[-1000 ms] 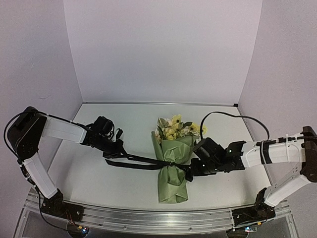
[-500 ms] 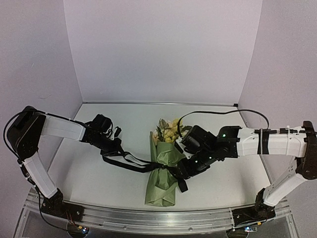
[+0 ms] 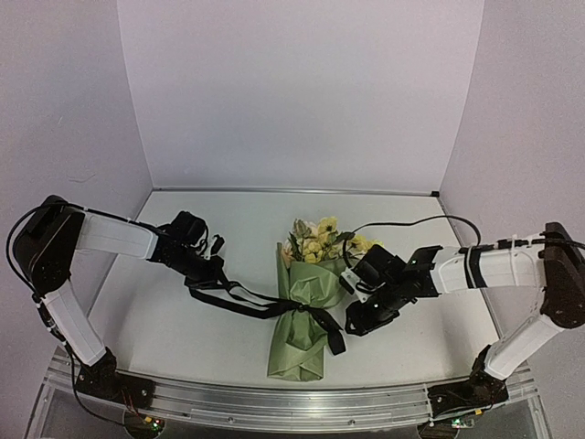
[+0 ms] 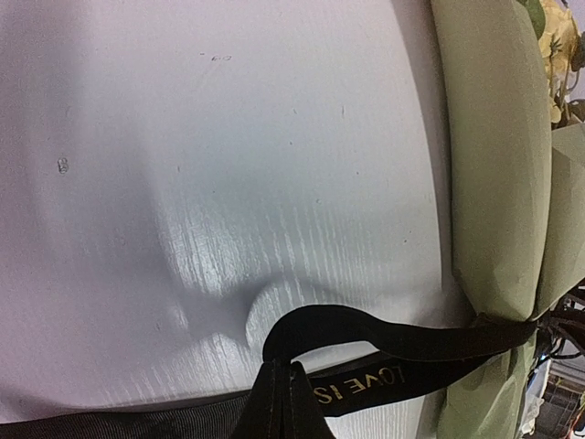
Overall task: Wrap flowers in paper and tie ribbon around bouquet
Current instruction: Tie the half-tied ribbon around the folded bouquet.
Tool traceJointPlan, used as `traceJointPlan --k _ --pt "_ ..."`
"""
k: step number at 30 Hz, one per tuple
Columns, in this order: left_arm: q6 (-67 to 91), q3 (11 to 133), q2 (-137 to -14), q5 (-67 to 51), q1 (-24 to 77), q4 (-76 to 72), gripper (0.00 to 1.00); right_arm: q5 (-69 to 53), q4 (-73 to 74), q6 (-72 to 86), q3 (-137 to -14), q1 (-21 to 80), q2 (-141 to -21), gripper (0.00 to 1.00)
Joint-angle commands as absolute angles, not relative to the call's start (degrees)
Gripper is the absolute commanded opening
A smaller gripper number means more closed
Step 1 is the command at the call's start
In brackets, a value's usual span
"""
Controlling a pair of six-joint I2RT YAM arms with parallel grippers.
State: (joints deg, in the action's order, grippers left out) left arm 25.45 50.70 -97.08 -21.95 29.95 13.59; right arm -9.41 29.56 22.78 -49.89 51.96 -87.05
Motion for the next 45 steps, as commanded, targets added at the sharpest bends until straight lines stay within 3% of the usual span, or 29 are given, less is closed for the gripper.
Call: traceJointPlan --k 1,15,25,28,35,37,40,43,45 --pt "24.38 53.84 -96.79 -22.14 30.07 13.89 0.00 -13.99 22.10 16.93 -51.88 52.27 -90.64 0.43" --pt "24.01 54.39 -96.92 -22.24 30.08 14.37 0.00 -14.58 21.97 14.51 -59.89 52.19 -97.69 0.42" --pt "23.04 54.75 -96.34 -23.90 30.10 13.97 0.00 -12.17 22.19 15.13 -60.48 52.22 -97.36 0.10" --pt "23.39 54.51 -95.00 -25.01 30.31 12.92 0.05 -10.98 22.72 15.58 -60.63 52.26 -96.49 0.02" --pt "23.34 53.20 -89.87 -22.10 33.40 11.32 0.40 -5.97 23.90 18.35 -60.37 52.26 -94.18 0.00" --pt "23.24 52.99 -89.03 -21.48 34.64 11.08 0.46 -5.66 23.96 18.54 -60.31 52.25 -93.73 0.00" --pt "20.67 54.62 -88.64 -18.73 39.45 11.89 0.47 -7.83 23.92 18.07 -60.75 52.25 -93.98 0.00" --pt "18.48 57.22 -90.33 -17.40 44.07 12.09 0.43 -8.88 23.95 17.66 -61.34 52.33 -94.68 0.08" --pt "17.36 58.44 -91.53 -17.49 45.69 11.63 0.40 -8.72 23.87 16.81 -61.32 52.38 -94.89 0.06"
